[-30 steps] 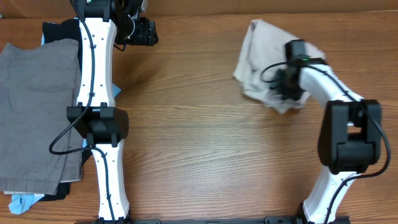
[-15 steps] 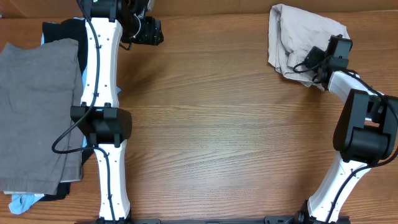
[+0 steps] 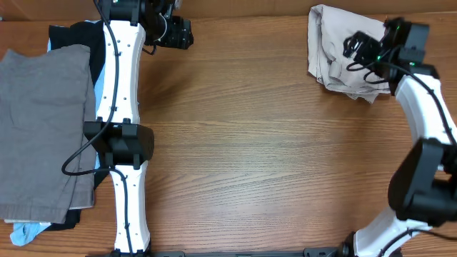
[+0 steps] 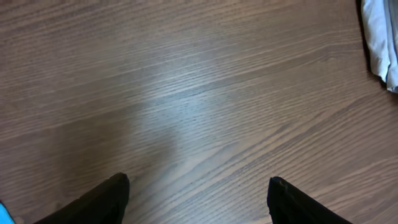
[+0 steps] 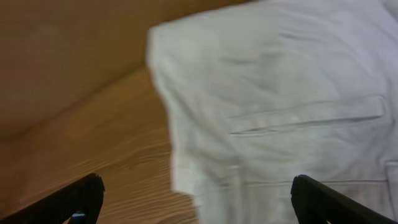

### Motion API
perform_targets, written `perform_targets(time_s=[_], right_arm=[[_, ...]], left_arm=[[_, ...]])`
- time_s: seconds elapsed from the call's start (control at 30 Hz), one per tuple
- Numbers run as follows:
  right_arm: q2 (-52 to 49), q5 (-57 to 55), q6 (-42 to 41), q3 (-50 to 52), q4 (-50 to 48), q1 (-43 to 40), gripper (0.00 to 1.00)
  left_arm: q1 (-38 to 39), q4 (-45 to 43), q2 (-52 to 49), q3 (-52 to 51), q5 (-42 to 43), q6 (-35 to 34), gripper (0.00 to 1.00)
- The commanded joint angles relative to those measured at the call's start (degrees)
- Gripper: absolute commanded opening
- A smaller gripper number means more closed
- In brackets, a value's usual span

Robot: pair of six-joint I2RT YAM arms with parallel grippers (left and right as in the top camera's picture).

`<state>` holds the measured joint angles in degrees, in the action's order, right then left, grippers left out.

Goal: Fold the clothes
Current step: 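Release the folded shorts at the top-right corner and lift the right gripper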

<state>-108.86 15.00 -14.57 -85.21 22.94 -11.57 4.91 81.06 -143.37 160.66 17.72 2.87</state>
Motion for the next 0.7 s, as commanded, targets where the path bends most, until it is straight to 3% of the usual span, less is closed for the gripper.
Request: perform_targets(time_s=[0.0, 0.43, 0.67], right_arm=[[-0.74, 2.14, 2.91, -0.31, 3.87, 2.73, 1.00], [-12.66, -11.76, 3.13, -0.31, 5.66, 3.56, 1.00], [-16.81, -17.99, 9.81, -0.31, 0.04, 1.88, 1.00]], left_arm=[[0.37, -0.81, 0.63, 1.07, -0.17, -0.74, 0.74], [0.37, -1.18, 0.63, 1.07, -0.24, -0.76, 0.74], [0.39, -1.14, 0.63, 1.07, -0.20, -0.76, 0.80]])
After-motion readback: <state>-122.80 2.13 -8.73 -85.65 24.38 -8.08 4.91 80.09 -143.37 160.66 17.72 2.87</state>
